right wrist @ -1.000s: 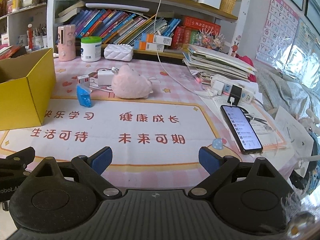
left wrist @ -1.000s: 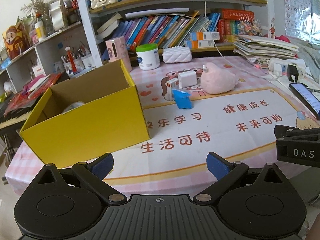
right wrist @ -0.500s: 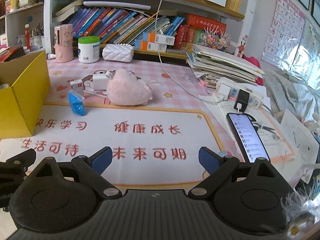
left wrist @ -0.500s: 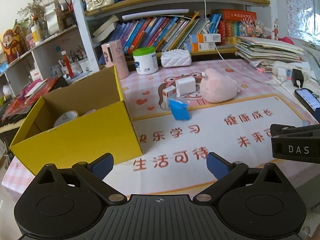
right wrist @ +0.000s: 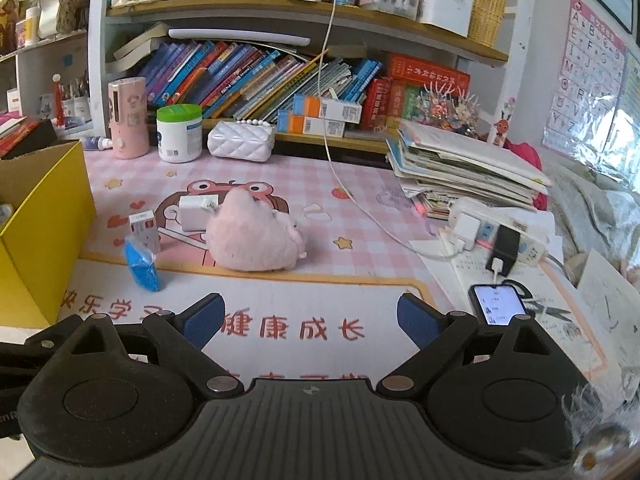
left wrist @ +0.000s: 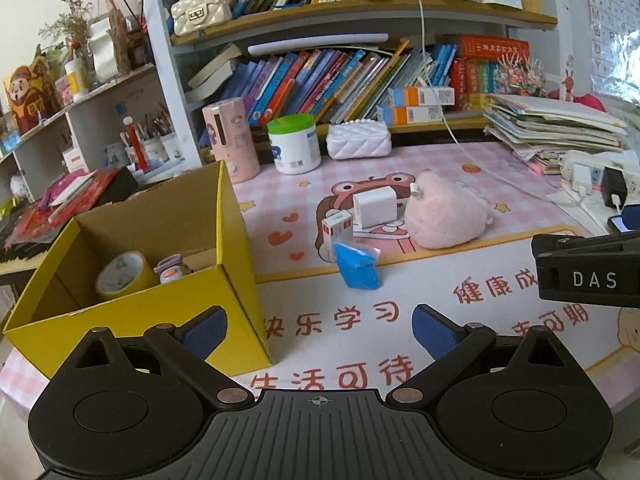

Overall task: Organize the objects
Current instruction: 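Move both grippers toward the blue packet and pink plush pig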

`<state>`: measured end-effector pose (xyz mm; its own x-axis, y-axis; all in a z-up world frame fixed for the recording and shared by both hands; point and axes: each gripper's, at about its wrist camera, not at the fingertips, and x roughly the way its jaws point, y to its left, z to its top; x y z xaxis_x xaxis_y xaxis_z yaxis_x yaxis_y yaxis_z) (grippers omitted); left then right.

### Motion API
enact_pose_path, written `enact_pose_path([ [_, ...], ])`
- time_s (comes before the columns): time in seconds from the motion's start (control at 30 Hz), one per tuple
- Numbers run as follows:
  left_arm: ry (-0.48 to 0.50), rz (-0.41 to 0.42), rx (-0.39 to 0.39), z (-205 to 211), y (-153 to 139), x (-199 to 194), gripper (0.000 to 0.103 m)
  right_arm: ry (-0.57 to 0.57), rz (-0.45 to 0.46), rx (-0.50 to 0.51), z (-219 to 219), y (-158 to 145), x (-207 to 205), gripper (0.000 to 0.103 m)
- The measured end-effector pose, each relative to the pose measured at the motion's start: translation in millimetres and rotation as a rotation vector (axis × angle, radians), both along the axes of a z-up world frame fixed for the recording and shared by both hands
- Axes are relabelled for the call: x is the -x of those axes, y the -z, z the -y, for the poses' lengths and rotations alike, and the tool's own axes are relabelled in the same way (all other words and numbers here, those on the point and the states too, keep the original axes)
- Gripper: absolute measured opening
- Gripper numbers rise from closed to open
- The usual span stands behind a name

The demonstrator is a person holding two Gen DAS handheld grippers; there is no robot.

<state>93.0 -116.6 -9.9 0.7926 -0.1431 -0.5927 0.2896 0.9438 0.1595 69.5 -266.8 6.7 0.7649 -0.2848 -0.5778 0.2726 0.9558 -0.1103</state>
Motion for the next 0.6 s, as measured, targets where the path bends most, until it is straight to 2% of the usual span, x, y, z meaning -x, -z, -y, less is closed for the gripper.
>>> enact_pose_path([
  [0.13,-0.016,-0.006,0.005,6,1,-6,0.098,-0.029,-0.005,-0.010,6,2,-12,0.092],
  [0.23,-0.023,-0.021,0.000,12,4,-11,0.093,-0.051,0.002,-0.026,12,2,-22,0.091],
  [0.43,-0.012,-0.043,0.003,30,8,-19,0.077,-0.081,0.009,-0.056,28,3,-41,0.091],
  [0.5,-0.005,-0.051,0.005,38,10,-22,0.065,-0.087,0.003,-0.062,34,5,-48,0.091],
  [0.6,-0.008,-0.085,0.031,46,15,-32,0.054,-0.102,-0.006,-0.067,43,8,-59,0.091],
])
